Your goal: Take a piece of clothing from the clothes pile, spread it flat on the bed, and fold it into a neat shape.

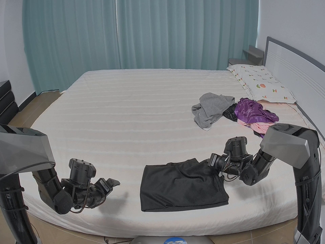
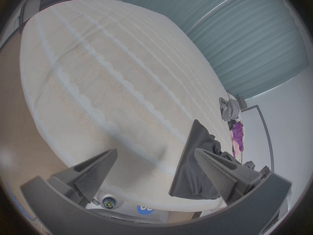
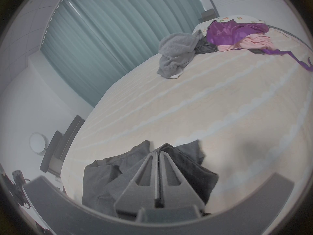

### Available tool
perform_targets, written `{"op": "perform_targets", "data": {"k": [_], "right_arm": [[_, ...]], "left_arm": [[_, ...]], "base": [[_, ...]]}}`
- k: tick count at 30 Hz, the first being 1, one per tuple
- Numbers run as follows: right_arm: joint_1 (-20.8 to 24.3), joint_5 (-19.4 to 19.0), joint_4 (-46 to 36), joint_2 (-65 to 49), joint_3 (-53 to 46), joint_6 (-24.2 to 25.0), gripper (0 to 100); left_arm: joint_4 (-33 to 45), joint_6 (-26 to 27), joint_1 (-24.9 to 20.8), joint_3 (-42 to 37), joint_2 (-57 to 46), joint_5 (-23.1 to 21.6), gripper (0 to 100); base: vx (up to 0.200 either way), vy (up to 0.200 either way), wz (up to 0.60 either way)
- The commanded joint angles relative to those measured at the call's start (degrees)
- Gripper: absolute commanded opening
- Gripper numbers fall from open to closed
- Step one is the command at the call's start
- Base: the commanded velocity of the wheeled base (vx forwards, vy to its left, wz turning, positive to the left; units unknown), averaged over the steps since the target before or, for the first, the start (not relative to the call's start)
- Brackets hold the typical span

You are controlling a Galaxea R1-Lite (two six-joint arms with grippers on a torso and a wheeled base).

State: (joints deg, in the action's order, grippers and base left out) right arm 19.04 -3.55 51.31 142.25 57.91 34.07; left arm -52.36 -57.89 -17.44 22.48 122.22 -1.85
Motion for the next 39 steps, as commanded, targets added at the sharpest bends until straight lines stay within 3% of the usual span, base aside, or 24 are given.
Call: {"op": "perform_targets", "data": {"k": [1,5,14,26,39], "right_arm": [[-2.25,0.03,0.19,-2.86,-2.71,1.17,0],[-3.31,-0.14,0.19,-3.56,-3.68,3.11,0],[-5.33,0.03,-0.33,-3.47,-3.59,4.86,0],[-6.12,0.03,-0.51,-2.77,-4.73,5.30,0],[-5.95,-0.06,-0.07,-2.42,-4.29,5.39,0]], "left_arm": [[-0.02,-0.11,0.04,0.81,0.03,0.10,100],[0.06,-0.11,-0.05,2.83,0.38,0.01,100],[6.48,3.23,-3.56,19.80,7.06,1.24,100],[13.77,3.75,-9.63,39.13,15.68,3.87,100],[13.86,11.49,-10.94,42.03,20.07,5.81,100]], "base": [[0.000,0.000,0.00],[0.000,0.000,0.00],[0.000,0.000,0.00],[0.000,0.000,0.00],[0.000,0.000,0.00]]}}
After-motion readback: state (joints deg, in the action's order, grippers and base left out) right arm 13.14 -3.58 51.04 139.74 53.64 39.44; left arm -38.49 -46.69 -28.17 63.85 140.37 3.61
